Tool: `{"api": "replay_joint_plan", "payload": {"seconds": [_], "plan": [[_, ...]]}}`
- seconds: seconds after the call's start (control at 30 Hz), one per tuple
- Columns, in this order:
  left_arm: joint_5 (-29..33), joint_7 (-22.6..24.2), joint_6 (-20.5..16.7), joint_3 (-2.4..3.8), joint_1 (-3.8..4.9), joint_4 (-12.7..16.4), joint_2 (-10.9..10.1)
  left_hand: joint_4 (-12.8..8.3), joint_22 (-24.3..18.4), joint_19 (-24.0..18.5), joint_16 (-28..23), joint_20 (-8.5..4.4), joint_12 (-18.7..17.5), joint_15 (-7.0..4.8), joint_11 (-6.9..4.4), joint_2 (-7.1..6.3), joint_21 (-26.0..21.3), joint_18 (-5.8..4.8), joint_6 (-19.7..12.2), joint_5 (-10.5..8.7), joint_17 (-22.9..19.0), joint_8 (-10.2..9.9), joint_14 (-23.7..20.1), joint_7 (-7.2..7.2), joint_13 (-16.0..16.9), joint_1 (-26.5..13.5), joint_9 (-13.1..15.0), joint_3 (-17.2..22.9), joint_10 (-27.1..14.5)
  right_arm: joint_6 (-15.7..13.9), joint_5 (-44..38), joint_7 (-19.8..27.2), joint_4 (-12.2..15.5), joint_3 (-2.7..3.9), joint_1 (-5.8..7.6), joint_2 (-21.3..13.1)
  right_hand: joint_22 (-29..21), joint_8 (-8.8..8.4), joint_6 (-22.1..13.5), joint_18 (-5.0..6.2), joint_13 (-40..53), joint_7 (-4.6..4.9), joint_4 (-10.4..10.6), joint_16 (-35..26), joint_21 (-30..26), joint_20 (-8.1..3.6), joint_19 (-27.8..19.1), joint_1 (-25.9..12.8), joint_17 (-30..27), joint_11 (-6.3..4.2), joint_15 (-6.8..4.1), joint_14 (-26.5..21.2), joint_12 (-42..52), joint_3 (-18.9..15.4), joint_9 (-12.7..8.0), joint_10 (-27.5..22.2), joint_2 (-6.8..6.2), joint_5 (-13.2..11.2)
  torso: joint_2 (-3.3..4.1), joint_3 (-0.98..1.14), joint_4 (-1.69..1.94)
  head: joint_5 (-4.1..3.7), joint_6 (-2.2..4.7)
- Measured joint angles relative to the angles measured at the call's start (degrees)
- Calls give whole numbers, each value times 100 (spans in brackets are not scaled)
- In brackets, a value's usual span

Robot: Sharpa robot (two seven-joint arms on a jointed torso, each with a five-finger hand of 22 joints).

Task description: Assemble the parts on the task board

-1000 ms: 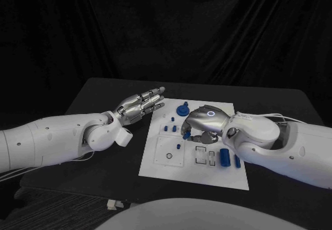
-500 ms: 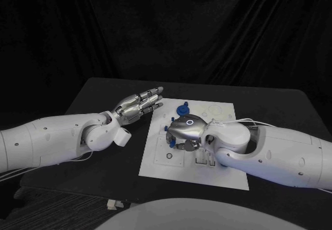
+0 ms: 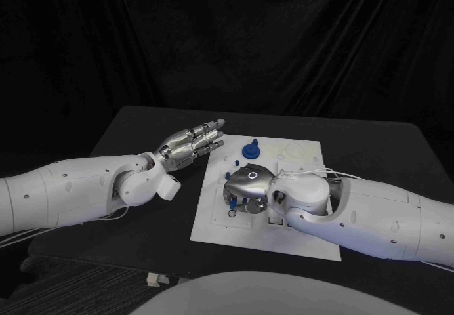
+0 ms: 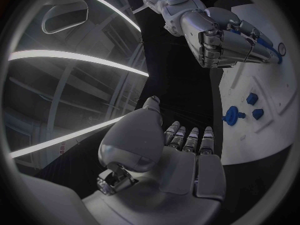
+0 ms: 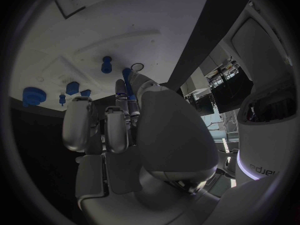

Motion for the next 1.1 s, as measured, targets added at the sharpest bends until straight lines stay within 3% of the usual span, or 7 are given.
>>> {"api": "replay_joint_plan", "payload": {"seconds": [0.2,1.1], "plan": [[0,0,1,0,-3,-11,-2,0,0,0,0,0,0,0,0,0,0,0,0,0,0,0,0,0,0,0,0,0,0,3,-5,3,-3,13,-33,9,0,-15,-9,0,0,8,0,0,-22,0,0,0,0,0,0,0,0,0,83,0,0,12,-3,0,-2,-10,0],[0,-129,43,0,-25,-181,117,0,0,0,0,-1,0,0,-1,0,0,0,-22,30,4,0,0,-21,-1,0,-1,0,0,-4,-14,-3,263,-3,-106,-156,3,-20,-30,0,4,7,-40,0,-24,0,0,0,-14,31,0,0,0,37,90,31,0,55,-5,0,-8,-1,0]]}}
